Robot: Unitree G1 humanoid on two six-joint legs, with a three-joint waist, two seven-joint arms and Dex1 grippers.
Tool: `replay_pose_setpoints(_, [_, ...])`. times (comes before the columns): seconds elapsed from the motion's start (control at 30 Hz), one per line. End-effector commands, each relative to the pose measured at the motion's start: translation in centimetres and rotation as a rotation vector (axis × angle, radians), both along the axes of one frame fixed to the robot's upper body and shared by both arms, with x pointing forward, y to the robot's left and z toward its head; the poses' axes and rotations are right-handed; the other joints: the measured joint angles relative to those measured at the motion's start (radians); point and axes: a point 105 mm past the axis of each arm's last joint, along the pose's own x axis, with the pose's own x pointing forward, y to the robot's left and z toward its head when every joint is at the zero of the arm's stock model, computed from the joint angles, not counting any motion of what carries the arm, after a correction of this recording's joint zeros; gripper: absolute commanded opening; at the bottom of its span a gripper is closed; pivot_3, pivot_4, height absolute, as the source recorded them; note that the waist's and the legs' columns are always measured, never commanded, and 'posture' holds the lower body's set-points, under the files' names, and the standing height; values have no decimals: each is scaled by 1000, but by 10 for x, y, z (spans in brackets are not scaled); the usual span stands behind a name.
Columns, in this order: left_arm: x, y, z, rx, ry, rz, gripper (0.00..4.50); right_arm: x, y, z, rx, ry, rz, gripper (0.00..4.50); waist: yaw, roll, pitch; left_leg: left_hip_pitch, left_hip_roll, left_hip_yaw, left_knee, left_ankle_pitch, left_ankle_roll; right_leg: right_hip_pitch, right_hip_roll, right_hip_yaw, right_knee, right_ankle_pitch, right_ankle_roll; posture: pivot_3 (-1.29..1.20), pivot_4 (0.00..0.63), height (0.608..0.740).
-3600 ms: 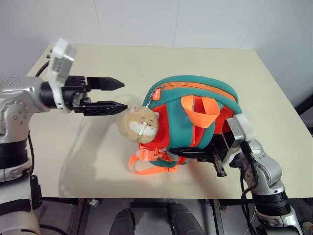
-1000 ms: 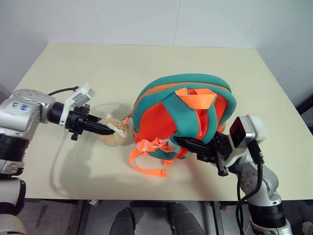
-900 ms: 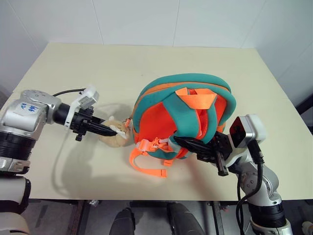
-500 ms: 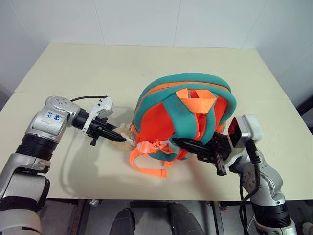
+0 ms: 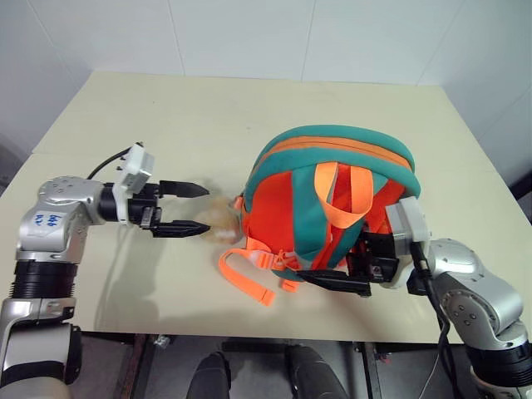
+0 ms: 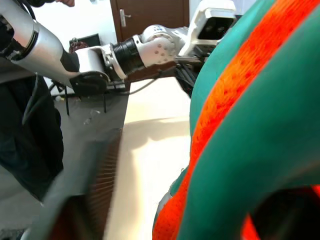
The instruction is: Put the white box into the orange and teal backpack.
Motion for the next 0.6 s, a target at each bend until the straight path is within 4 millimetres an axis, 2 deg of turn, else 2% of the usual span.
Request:
replay_pose_setpoints(0.03, [-6,12,12,1,-58,35,4500,1,-20,11,-21,-60,-55,4480,1,0,0,0,0,0,0,0,0,0,0,0,0,0,0,0,150,740])
replay_pose_setpoints(0.17, [-7,30,13,15,-71,100,4500,9,-54,11,-97,-83,-192,4480,5,0,0,0,0,0,0,0,0,0,0,0,-1,0,0,0,150,740])
replay_pose_setpoints(0.3, [2,56,26,-46,-175,200,4500,7,-97,11,-176,-99,-339,4480,6,0,0,0,0,0,0,0,0,0,0,0,-1,0,-1,0,150,740])
replay_pose_setpoints(0.47, [-6,72,36,-193,-198,128,4500,4,-138,13,-156,-152,-493,4480,1,0,0,1,0,1,0,0,0,1,0,0,-1,0,0,0,150,740])
replay_pose_setpoints(0.6, [-7,82,40,-216,-222,114,4500,4,-158,14,-165,-174,-555,4480,-1,0,0,2,0,2,0,0,0,2,0,1,-1,0,0,0,150,740])
